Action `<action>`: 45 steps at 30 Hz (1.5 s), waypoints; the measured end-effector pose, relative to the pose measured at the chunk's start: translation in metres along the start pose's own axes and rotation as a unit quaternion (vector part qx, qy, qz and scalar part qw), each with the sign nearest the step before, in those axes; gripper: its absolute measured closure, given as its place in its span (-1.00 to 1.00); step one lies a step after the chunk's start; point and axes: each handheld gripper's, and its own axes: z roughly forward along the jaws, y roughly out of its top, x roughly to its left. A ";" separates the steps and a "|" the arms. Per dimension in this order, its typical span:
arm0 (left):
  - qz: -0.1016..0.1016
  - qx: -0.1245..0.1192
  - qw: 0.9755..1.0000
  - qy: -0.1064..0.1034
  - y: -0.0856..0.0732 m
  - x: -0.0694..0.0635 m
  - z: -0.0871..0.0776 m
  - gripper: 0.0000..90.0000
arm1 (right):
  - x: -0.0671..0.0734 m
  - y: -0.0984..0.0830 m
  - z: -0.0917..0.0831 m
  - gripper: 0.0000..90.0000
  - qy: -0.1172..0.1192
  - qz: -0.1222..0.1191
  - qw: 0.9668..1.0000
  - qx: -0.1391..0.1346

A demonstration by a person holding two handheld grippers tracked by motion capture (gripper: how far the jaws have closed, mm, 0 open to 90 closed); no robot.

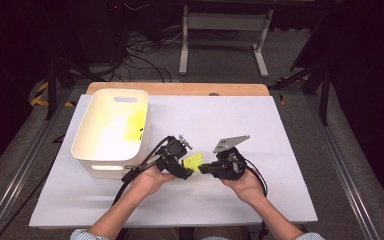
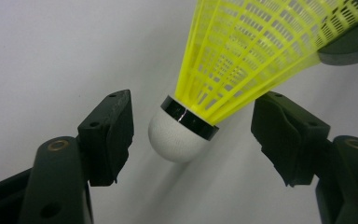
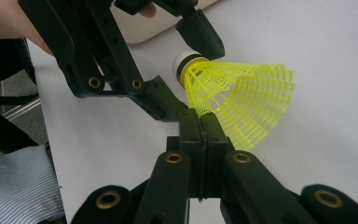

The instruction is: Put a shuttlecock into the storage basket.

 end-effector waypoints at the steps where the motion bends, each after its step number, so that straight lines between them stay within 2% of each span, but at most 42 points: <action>1: 0.005 0.002 1.000 -0.003 0.000 0.000 0.000 -0.30 | 0.000 0.000 0.000 1.00 0.002 0.001 1.000 -0.001; 6: 0.013 0.006 1.000 -0.011 0.000 -0.002 0.001 -0.24 | 0.003 0.000 0.003 1.00 0.009 -0.002 1.000 -0.001; 15: 0.015 0.011 1.000 -0.006 -0.001 -0.002 0.000 -0.02 | 0.002 0.000 0.003 1.00 0.010 0.000 1.000 -0.003; 22: 0.023 0.019 1.000 0.003 -0.002 -0.001 -0.001 0.18 | 0.000 -0.001 0.002 1.00 0.004 0.006 1.000 -0.008; 32: 0.031 0.031 0.999 0.004 -0.001 -0.004 0.000 0.41 | -0.005 -0.004 -0.001 1.00 -0.012 0.015 1.000 -0.013; 40: 0.031 0.034 0.999 0.007 0.002 -0.006 -0.001 0.42 | -0.005 -0.004 -0.002 0.97 -0.026 0.017 0.999 -0.020; 45: 0.028 0.030 0.999 0.007 0.003 -0.007 -0.003 0.42 | -0.005 -0.004 -0.004 0.80 -0.035 0.021 0.999 -0.027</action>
